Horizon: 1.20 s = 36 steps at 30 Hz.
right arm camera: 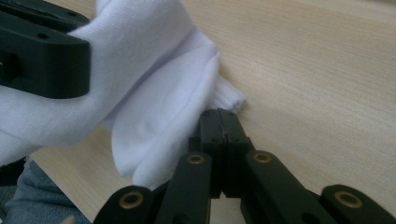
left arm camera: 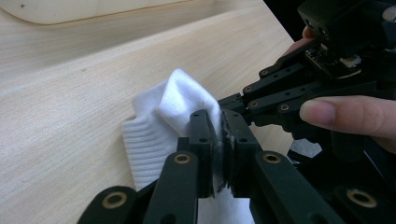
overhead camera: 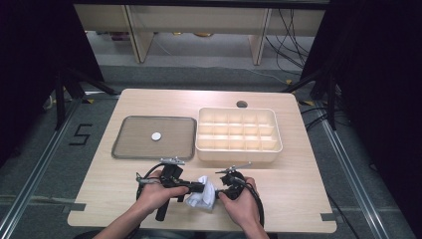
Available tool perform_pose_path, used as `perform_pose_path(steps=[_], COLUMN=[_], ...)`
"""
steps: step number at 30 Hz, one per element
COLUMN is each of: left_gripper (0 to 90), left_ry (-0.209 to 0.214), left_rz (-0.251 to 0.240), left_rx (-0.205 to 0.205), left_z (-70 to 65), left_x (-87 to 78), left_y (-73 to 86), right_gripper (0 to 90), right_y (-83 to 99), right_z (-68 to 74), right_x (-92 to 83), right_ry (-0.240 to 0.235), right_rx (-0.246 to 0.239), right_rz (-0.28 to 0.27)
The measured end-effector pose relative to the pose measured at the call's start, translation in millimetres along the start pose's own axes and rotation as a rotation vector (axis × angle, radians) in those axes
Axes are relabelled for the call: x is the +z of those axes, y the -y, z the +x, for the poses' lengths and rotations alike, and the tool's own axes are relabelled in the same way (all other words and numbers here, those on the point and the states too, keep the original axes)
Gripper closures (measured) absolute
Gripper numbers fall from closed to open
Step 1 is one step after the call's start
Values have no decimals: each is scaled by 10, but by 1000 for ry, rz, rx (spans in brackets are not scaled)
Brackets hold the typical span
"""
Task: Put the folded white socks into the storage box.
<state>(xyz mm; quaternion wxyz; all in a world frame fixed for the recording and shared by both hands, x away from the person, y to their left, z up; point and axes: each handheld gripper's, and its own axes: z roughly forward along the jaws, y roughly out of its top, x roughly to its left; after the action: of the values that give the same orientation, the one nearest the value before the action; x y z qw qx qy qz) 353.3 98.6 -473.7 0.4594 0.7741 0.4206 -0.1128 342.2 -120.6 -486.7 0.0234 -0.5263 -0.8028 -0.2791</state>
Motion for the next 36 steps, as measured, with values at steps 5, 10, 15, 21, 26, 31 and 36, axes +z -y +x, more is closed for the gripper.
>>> perform_pose_path(steps=[5, 10, 15, 21, 26, 31, 36], left_gripper=[829, 829, 829, 829, 828, 827, 827], left_ry=[17, 0, 0, 8, 16, 13, 12], left_rz=[0, 1, 1, -4, 3, 4, 7], left_rx=[4, 9, 10, 11, 15, 12, 17], left_z=[2, -18, -27, -31, -32, -38, -37], left_x=[3, 2, 8, 12, 17, 33, 39], left_y=[-7, -19, -26, -30, -38, -40, -44], right_gripper=[900, 900, 900, 900, 900, 900, 900], right_y=[-7, -4, -11, -35, -39, -49, -46], right_z=[9, -21, -4, 65, 69, 87, 88], right_x=[4, 25, 31, 38, 45, 35, 56], right_ry=[0, 25, 23, 18, 7, -5, 11], right_rx=[-4, -73, -74, -5, -18, 7, -17], right_rz=[0, -1, 5, 11, 9, 18, 17])
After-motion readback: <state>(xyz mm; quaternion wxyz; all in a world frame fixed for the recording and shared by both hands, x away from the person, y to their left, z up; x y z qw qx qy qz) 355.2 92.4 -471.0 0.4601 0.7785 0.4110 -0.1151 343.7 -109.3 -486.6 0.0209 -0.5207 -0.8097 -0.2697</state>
